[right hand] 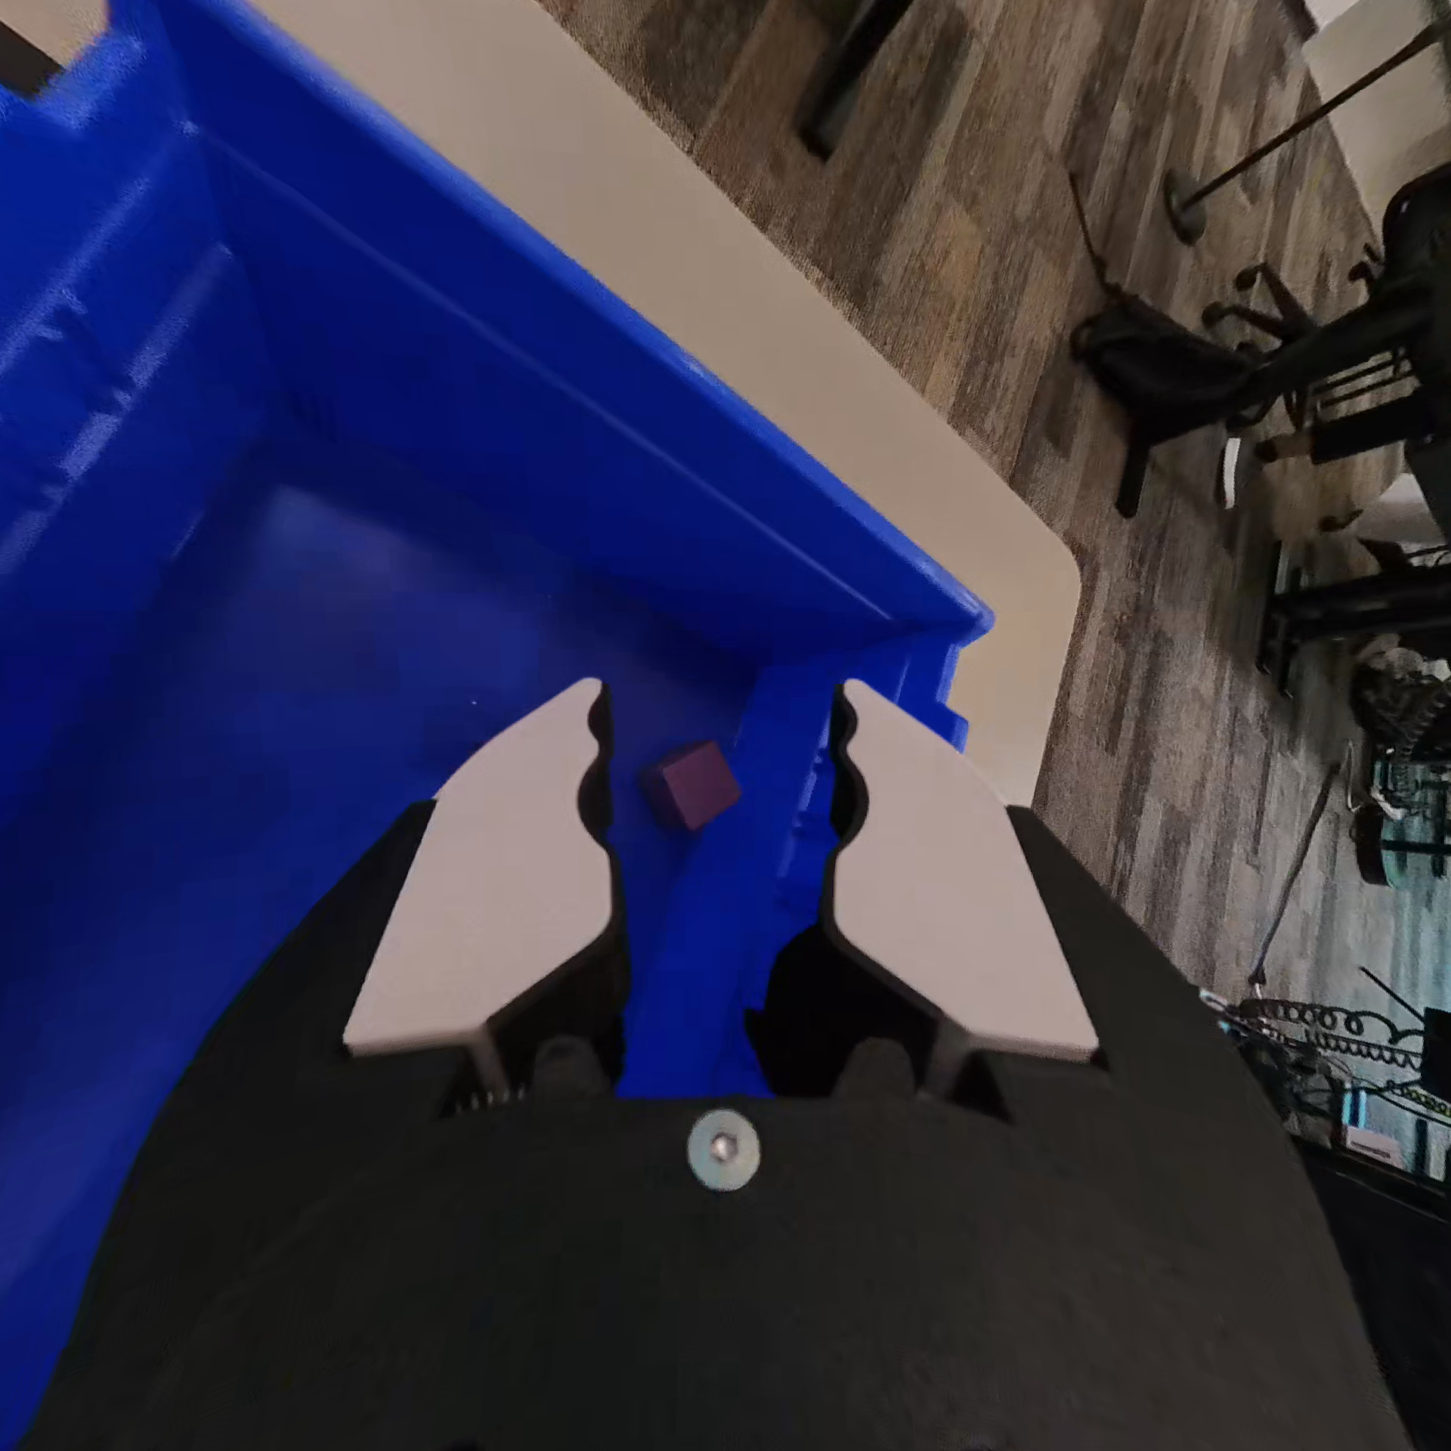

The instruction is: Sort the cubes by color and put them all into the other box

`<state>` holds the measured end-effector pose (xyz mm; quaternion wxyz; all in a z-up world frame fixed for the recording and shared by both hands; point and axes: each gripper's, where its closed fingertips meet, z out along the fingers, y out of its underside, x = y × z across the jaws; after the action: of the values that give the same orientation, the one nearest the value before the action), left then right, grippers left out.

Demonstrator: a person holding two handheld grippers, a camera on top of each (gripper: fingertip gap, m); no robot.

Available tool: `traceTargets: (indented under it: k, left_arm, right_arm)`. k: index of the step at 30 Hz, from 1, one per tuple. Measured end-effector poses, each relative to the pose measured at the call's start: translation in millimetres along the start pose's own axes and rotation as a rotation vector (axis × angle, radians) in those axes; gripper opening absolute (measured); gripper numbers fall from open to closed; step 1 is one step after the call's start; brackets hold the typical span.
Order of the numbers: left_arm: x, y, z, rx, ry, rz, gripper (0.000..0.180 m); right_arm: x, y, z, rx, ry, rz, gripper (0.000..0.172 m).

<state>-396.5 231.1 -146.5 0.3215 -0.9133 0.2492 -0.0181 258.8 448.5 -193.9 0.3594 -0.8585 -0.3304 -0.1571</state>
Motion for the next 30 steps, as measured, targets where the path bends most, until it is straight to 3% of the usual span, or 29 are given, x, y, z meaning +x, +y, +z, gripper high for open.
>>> traceTargets:
  k: [1,7,13,19,25,30]
  left_arm:
    - [-2.5,13.6,4.5,-0.066,-0.007,0.008,0.041]
    - [-23.4,78.8,29.6,-0.376,-0.052,-0.064,0.05]
    - [-19.9,108.0,46.6,-0.516,0.001,-0.102,0.048]
    - [-15.2,123.8,54.8,-0.585,0.044,-0.146,0.042]
    - [-24.1,126.6,55.5,-0.581,0.008,-0.156,0.045]
    - [-10.0,118.6,51.5,-0.549,0.083,-0.13,0.035]
  right_arm:
    - [-0.1,-2.3,-2.5,0.003,0.005,-0.001,0.052]
    - [-12.9,-13.4,-6.7,0.028,-0.016,-0.049,0.044]
    - [-20.6,-21.0,-9.3,0.047,-0.032,-0.064,0.042]
    - [-22.5,-24.7,-10.9,0.061,-0.033,-0.067,0.041]
    - [-24.0,-27.4,-12.4,0.07,-0.034,-0.069,0.041]
    - [-21.9,-28.0,-14.3,0.078,-0.031,-0.064,0.04]
